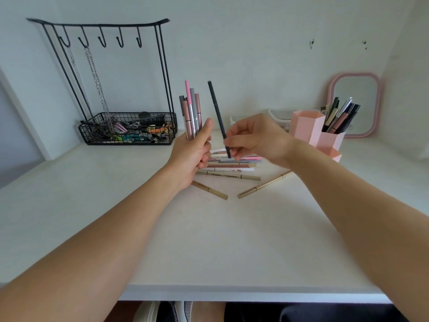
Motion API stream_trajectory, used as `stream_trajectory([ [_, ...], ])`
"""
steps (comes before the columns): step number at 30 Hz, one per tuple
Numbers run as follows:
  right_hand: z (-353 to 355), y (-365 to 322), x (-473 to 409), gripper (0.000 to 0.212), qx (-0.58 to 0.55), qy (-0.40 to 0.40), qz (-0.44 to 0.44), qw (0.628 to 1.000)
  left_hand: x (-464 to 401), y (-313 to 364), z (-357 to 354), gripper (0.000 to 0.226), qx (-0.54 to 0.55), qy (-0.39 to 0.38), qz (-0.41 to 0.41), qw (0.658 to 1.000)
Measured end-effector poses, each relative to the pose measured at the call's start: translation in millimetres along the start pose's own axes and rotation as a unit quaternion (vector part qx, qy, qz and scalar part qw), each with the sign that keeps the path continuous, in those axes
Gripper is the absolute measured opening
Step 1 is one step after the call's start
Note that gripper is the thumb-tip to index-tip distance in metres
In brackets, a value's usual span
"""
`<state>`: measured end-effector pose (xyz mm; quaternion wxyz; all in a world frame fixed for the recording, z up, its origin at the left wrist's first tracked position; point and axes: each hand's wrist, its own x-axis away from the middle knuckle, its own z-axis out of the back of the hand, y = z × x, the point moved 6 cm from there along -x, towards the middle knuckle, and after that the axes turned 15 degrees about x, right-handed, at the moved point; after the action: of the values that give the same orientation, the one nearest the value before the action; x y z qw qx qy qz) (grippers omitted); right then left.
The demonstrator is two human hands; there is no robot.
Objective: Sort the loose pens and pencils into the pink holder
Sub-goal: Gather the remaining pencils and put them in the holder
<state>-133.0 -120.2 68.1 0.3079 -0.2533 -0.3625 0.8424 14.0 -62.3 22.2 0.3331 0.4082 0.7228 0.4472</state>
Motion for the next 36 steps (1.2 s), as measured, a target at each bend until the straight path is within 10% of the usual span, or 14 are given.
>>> stream_trajectory([
  [17,-34.4,0.7,-1.7,0.004,-0.078,0.070,0.008,0.994,-3.1,-5.6,-0.1,0.018,-0.013,0.019,-0.010,1.000],
  [27,-2.3,20.5,-12.2,0.009,0.297,-0.010,0.019,0.955,-3.7,3.3,10.6,0.025,0.025,0.055,-0.011,0.998],
  [36,-10.2,28.0,-14.6,0.006,0.359,-0.051,0.044,0.931,-8.7,-0.3,12.6,0.041,0.010,0.049,0.001,0.999],
])
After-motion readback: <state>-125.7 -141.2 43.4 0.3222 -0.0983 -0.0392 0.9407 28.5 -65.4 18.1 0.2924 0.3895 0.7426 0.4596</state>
